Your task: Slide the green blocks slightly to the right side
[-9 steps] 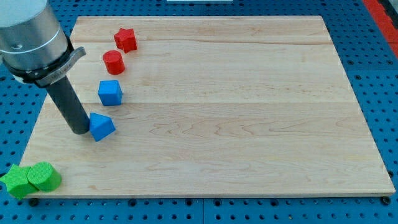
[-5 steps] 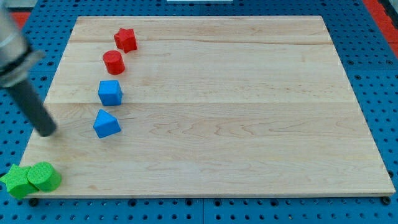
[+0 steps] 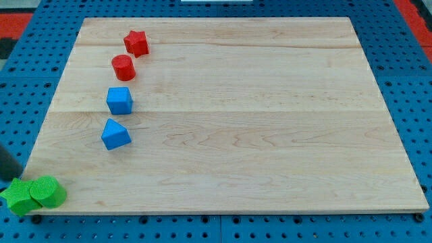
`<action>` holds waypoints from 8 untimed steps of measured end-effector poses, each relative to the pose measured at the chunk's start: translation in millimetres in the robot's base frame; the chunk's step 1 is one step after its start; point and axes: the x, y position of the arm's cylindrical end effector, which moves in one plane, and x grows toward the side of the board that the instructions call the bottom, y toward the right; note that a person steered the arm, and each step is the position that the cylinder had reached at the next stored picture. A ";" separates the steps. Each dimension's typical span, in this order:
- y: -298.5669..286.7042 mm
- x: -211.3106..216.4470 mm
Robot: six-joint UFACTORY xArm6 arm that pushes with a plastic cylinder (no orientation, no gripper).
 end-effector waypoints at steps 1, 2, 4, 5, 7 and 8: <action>0.6 18.9; 0.1 23.6; 4.6 29.2; 14.9 27.5; 71.2 21.2; 97.0 7.4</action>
